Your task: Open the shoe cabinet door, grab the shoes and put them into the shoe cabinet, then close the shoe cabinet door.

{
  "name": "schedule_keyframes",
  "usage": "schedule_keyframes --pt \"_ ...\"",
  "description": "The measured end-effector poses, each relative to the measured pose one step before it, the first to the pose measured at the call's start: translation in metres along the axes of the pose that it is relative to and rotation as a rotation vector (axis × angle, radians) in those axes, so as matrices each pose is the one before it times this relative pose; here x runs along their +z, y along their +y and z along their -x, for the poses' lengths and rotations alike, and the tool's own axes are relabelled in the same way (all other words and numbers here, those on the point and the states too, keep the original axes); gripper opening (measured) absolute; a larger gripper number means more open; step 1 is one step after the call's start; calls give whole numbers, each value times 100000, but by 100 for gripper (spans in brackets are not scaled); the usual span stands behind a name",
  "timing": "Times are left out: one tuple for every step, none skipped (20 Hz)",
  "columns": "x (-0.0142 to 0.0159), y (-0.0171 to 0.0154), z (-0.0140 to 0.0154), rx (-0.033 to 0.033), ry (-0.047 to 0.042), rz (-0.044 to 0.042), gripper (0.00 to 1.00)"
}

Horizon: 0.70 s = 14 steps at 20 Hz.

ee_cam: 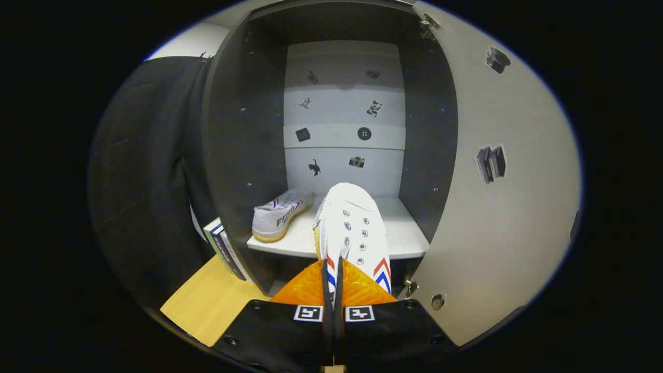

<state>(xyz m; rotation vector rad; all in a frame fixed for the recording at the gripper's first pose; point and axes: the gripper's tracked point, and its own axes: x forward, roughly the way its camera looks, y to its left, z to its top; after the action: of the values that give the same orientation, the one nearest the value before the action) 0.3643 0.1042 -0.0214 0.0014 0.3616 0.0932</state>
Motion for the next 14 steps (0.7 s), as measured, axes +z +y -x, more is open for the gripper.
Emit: schedule_keyframes --pt "1309 -357 -596 -1833 -1897 -964 1" --pt "1255 -507 -1007 -1554 -1521 -985 2" --pt "968 -428 -813 -1560 -480 -800 2" --pt "899 -364 -1044 -1335 -336 -747 1" --pt "670 -272 -958 -1262 -370 -860 1" --pt "561 -318 -1094 -1322 296 -64 1" --pt "434 -165 -882 -1165 377 693 1" --pt "198 -115 -1270 -1017 545 1073 1" --pt "177 0 -1095 -750 502 948 2" --pt "57 112 -1233 -274 938 169 2" --pt "-36 122 -505 341 1140 -353 2" --pt "84 191 -1384 109 1001 -787 1" --pt "-72 187 -1221 -96 1147 -191 1" --pt "-222 37 -1186 -461 926 486 1"
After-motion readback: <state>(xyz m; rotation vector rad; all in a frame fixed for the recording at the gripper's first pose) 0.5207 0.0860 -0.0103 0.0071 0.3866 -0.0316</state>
